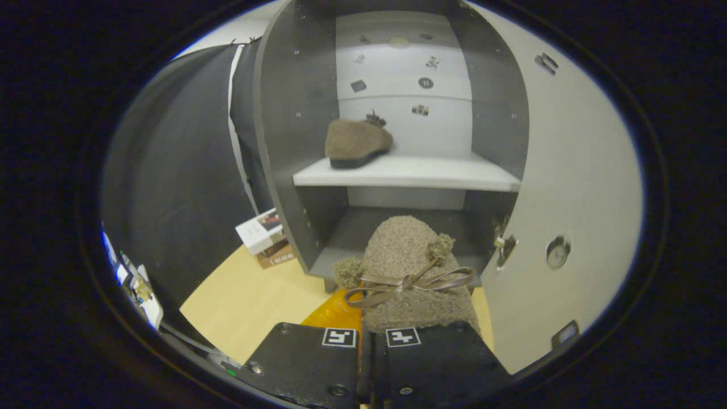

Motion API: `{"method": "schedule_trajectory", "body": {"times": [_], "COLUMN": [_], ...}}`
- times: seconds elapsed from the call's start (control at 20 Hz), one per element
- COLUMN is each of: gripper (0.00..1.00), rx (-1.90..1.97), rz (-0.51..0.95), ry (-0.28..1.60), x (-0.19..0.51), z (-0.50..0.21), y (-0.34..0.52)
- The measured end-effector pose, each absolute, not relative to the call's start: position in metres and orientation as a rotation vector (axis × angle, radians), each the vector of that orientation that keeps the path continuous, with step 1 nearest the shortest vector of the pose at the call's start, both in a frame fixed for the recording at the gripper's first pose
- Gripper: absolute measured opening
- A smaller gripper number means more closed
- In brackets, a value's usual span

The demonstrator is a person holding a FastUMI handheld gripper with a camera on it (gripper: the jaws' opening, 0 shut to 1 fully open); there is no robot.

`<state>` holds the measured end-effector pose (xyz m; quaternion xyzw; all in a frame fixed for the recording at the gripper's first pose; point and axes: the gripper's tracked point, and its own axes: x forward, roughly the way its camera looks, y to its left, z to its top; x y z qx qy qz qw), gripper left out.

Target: Open the shoe cabinet door, grab the shoes and put them into the shoe cabinet, then close the shoe cabinet door.

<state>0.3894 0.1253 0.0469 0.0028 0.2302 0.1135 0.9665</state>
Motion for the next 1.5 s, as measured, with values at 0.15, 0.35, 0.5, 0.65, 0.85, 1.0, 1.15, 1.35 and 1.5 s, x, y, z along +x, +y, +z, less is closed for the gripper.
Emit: {"method": "schedule_trajectory", "body": {"times": [0.15,0.35,0.5,0.65,0.85,1.0,1.15,1.35,1.5], "gripper": [0.06,0.06,0.06,0.06,0.06,0.06,0.06,0.06,0.06], "rx": [-0.004,-0.001,-0.002,0.012,0.019,0.015,0.022,0.054,0.076], "rz": [0.215,0.202,0.186,0.171,0.139,0.105,0.097,0.084,0.065], "ry": [0.380,0.303,0.256,0.228,0.183,0.194,0.221,0.293,0.349], "x": [0.417,0.451,0.478,0.509,0.559,0.595,0.625,0.650,0.662], "z": [0.093,0.146,0.170,0.190,0.209,0.208,0.197,0.176,0.163], "y": [0.125,0.122,0.128,0.135,0.134,0.127,0.125,0.123,0.122]}}
